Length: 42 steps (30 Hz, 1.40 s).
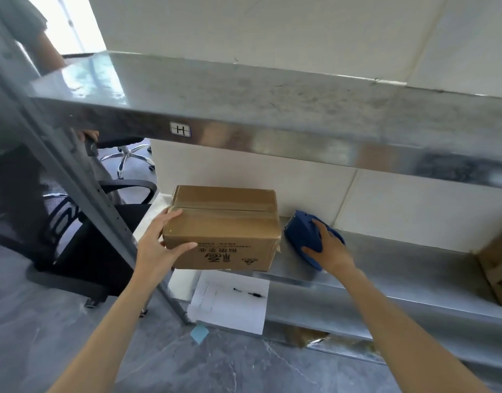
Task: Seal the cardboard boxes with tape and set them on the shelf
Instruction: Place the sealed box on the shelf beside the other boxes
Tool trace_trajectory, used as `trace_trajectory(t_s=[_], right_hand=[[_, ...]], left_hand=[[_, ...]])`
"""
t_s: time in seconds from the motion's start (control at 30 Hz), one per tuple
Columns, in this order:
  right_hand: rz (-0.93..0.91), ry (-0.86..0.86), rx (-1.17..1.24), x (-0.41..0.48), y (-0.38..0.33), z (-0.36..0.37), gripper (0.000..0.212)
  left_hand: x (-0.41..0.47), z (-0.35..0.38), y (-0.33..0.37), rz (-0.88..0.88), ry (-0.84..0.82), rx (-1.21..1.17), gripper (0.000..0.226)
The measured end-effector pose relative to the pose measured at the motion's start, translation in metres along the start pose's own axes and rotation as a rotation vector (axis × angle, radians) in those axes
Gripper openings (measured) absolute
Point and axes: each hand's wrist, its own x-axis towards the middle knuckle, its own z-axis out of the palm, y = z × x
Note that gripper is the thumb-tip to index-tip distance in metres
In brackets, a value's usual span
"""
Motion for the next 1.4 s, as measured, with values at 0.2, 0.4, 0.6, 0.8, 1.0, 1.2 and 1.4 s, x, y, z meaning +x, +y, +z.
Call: trace_trajectory(t_s=[0.2,0.4,0.6,0.8,1.0,1.2,1.4], right_hand=[[-0.15,0.242,0.328,-0.02,-0.034,-0.023,0.056],[-0.355,0.013,0.603,-0.062,-0.092,-0.05,0.085],[-0.45,0.215,0.535,-0.076,-0.088,-0.081,0.068],[-0.393,0.299,0.566,-0.091,-0.031,-0.132,0.071],[-0.321,0.375,0.508,-0.115,0.078,-0.182,0.074],[-0.236,0.389,0.415,-0.134,0.181,-0.234,0.074],[-0.117,0.313,0.424,-0.13,0.251,-0.235,0.074]], left_hand=[[0.009,-0.004,0.003,0.035,-0.011,-0.033,0.073],[0.021,-0.003,0.025,0.102,-0.036,-0.038,0.073],[0.025,0.022,0.072,0.228,-0.054,-0.045,0.073],[0.018,0.08,0.123,0.354,-0.121,0.001,0.066],[-0.006,0.192,0.162,0.397,-0.208,0.016,0.068],[-0.051,0.312,0.189,0.351,-0.254,-0.046,0.068],[-0.076,0.382,0.184,0.301,-0.292,-0.021,0.067]])
